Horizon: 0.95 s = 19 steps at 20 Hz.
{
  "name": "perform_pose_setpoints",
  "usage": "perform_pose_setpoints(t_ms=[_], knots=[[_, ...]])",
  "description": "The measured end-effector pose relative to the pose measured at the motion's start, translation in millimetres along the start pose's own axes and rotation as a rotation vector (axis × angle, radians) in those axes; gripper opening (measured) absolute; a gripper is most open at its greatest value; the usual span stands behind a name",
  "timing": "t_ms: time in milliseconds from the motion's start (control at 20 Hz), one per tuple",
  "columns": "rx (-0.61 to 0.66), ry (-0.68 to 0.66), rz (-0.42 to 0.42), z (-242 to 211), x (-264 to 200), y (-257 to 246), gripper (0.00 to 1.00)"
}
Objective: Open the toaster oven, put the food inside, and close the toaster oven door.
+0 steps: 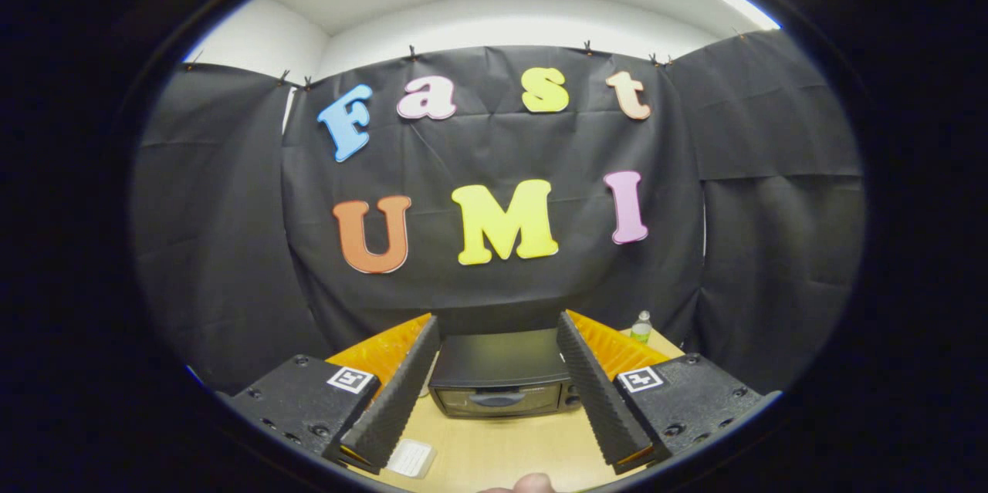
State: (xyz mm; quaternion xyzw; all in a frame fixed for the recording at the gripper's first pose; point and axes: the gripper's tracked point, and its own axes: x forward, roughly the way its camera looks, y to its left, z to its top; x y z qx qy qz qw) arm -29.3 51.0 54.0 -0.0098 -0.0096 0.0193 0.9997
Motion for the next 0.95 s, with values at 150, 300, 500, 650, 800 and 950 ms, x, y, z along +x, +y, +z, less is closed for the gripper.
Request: perform_pose_setpoints(t_ms=[150, 300, 500, 650, 800, 950], knots=[[0.009, -0.006, -0.006, 1.2, 2.1, -0.5, 1.0], [0.029, 0.009, -0.008, -2.9, 3.7, -0.3, 1.0], [0.025, 0.007, -0.013, 0.5, 5.5, -1.5, 1.0], [0.02, 0.006, -0.01, 1.2, 4.7, 1.1, 1.0], [0.011, 0.004, -0.009, 2.6, 6.1, 1.2, 1.0], [0.007, 0.003, -0.008, 4.0, 7.5, 2.8, 1.0]])
